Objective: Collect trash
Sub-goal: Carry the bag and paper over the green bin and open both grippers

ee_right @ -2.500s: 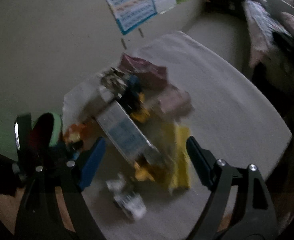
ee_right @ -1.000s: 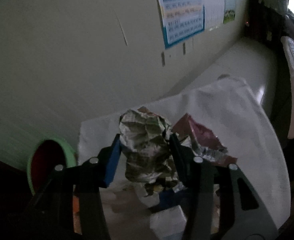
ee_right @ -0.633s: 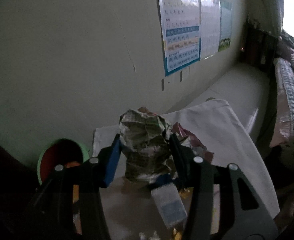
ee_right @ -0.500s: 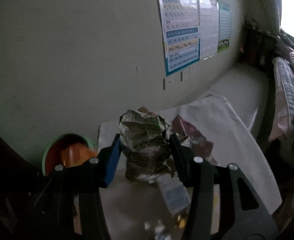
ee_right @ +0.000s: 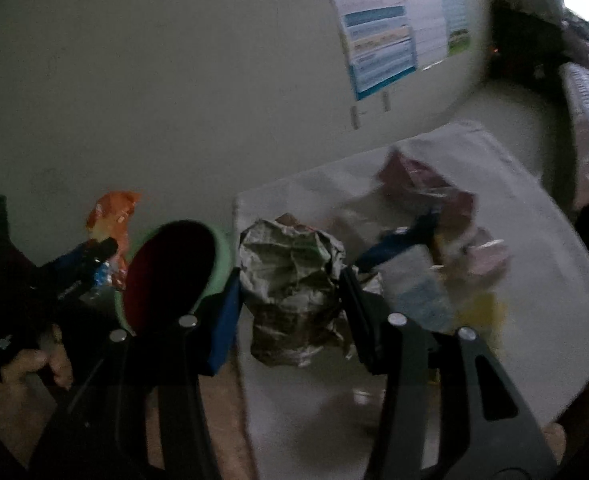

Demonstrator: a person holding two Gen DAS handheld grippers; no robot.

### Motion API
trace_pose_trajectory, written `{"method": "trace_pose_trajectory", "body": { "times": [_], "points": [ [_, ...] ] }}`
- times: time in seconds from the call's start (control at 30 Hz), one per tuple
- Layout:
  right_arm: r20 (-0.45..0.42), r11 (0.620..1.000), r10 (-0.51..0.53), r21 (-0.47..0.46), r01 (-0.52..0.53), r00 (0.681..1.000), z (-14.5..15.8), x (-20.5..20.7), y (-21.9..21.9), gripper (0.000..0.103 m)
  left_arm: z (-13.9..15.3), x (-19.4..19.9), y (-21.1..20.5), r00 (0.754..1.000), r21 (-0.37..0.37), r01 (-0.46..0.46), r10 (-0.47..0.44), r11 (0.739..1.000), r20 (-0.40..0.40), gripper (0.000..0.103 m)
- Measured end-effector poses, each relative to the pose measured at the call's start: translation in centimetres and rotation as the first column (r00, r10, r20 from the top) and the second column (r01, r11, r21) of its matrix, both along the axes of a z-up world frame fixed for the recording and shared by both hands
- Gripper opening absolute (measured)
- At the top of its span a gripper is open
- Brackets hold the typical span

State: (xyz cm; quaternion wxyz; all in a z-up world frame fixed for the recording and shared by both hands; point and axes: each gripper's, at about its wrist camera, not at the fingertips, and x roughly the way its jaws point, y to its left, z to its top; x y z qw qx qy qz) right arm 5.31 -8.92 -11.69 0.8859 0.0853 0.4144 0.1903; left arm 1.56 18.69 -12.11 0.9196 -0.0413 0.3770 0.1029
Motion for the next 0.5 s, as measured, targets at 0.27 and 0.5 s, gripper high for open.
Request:
{"method": "trace_pose_trajectory", "body": {
  "times": [0.27,0.5],
  "points": [
    [-0.079,0.984,0.165,0.083,-0.159,0.983,-1.6,3.9,8.2,0.048,-3.4,0.5,4.7,0.994,-0.046,-0.069,0.065,0.997,-0.084,0.045],
    [-0.115,0.966,0.254,0.075,-0.246,0.96,-2.3,6.5,14.9,0.049,-5.4,1.8,6.5,0.99,-0.076,-0.075,0.065,0.994,-0.122,0.047]
  ]
}}
